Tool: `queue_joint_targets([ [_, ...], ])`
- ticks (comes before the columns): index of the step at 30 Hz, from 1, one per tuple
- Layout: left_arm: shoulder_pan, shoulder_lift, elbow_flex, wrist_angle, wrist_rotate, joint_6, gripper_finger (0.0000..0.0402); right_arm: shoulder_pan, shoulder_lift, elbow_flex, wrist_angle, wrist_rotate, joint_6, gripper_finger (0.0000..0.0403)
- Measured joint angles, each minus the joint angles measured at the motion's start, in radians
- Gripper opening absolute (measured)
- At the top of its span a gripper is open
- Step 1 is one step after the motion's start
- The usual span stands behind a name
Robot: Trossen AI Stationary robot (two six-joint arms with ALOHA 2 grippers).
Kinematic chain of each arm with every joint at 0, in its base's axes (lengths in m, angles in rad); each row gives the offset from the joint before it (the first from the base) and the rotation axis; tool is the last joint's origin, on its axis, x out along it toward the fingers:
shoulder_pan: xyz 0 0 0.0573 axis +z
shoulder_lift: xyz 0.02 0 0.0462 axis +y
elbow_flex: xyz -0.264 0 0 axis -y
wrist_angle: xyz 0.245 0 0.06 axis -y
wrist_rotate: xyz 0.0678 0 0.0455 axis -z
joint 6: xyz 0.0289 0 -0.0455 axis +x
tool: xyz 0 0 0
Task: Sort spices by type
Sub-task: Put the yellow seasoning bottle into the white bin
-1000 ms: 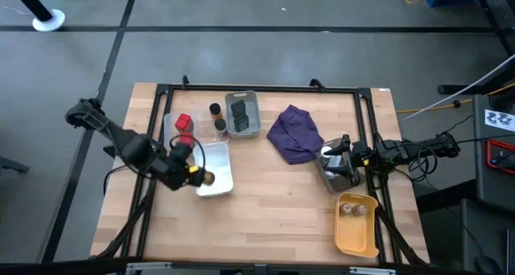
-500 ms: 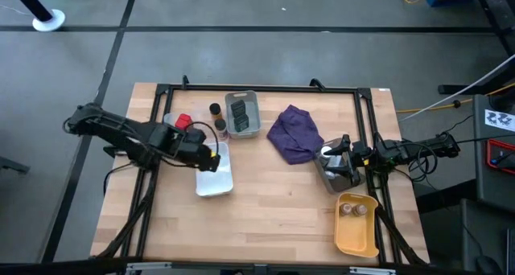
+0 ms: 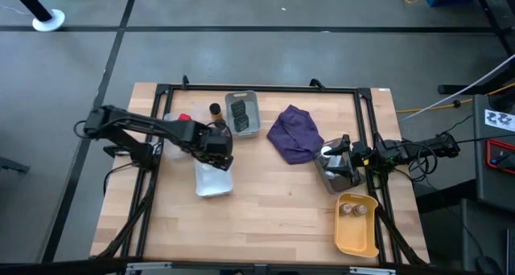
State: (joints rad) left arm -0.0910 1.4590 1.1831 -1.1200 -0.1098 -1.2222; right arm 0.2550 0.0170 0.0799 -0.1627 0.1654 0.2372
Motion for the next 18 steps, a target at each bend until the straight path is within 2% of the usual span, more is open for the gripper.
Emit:
queue_joint_targets([
  [8, 0.054, 0.038, 0.0, 0.06, 0.0, 0.13, 0.0225, 0.0, 0.0, 0.0, 0.0, 0.0, 0.0, 0.0287],
  [18, 0.08, 0.038, 0.0, 0.059, -0.008, 0.099, 0.0226, 0.0, 0.0, 0.0, 0.0, 0.0, 0.0, 0.0287],
])
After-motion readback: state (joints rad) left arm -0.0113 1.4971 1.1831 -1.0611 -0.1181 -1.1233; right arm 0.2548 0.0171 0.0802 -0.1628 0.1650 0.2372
